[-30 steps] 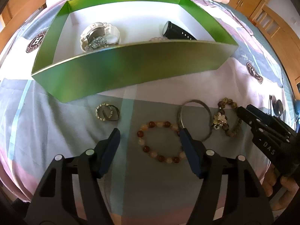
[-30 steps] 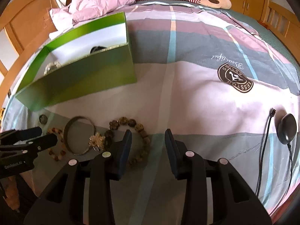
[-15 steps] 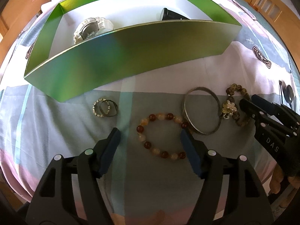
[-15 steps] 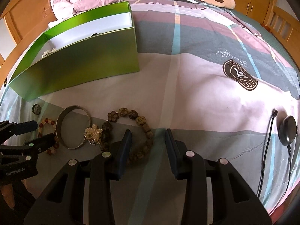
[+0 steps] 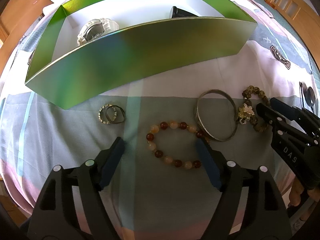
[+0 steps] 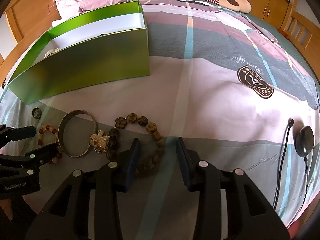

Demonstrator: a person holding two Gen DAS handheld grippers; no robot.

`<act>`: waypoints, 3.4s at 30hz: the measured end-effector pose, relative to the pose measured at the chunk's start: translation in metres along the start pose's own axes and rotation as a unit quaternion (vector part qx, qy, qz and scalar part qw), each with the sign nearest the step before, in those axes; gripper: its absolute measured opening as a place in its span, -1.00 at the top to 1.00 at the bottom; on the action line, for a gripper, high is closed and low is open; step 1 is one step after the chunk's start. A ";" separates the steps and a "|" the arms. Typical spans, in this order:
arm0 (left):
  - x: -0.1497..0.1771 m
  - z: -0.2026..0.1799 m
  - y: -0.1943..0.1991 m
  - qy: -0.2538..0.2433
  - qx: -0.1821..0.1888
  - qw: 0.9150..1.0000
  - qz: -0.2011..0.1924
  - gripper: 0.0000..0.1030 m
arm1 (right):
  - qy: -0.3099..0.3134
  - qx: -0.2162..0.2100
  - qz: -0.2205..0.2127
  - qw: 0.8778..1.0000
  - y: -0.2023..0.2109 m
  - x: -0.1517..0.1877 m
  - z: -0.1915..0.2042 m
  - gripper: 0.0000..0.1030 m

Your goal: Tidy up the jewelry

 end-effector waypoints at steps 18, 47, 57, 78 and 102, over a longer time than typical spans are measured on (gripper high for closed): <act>-0.002 0.002 0.001 -0.002 -0.005 1.000 -0.005 -0.42 | 0.009 0.008 -0.004 1.000 0.001 0.001 0.003 0.23; -0.001 0.049 0.053 0.100 0.109 0.987 -0.067 0.84 | -0.016 -0.025 -0.058 0.998 0.048 -0.012 -0.007 0.84; -0.015 0.051 0.109 0.096 0.119 0.982 -0.107 0.84 | 0.001 -0.049 -0.110 0.993 0.084 -0.046 0.003 0.84; -0.104 0.097 0.069 0.160 0.047 0.975 -0.147 0.84 | 0.047 -0.086 -0.097 0.990 0.013 -0.146 0.084 0.79; -0.011 0.011 0.042 0.019 0.079 0.995 -0.062 0.13 | 0.004 -0.021 -0.026 0.999 0.024 -0.008 -0.001 -0.12</act>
Point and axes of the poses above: each gripper's, at about its wrist camera, not at the fingertips, and y roughly against the way its jaws point, z to its left, x to its underside, the point moved 1 cm from there along -y, roughly the way its jaws point, and after that the axes turned 6 degrees about y, right-handed, at the moved point
